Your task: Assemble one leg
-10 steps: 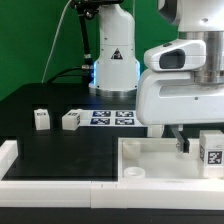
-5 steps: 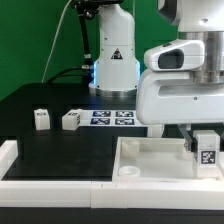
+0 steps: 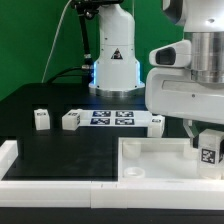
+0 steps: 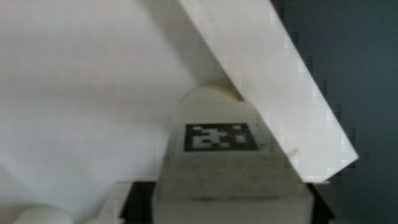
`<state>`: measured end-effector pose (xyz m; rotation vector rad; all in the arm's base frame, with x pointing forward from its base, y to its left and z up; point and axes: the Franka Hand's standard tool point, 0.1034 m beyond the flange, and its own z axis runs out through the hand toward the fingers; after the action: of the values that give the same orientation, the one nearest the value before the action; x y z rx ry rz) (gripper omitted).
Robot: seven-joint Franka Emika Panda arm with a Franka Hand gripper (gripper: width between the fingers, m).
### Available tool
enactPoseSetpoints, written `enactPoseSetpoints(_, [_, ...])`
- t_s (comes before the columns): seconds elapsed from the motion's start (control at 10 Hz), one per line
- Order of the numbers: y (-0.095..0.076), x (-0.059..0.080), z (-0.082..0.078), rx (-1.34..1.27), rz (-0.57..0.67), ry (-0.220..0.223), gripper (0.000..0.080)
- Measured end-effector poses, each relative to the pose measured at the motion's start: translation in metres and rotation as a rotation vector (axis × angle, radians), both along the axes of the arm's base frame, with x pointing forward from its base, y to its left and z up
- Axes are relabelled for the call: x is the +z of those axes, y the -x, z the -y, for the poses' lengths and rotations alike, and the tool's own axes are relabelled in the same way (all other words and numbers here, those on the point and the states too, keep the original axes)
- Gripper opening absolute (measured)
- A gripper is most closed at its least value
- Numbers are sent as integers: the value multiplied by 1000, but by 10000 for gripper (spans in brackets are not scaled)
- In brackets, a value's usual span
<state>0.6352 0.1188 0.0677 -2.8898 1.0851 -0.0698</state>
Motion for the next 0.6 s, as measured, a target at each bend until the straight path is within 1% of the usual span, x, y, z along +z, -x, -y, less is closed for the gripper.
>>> enactPoseSetpoints(0.3, [1, 0, 2, -443, -23, -56, 290])
enactPoseSetpoints(0.6, [1, -1, 2, -801, -46, -86, 290])
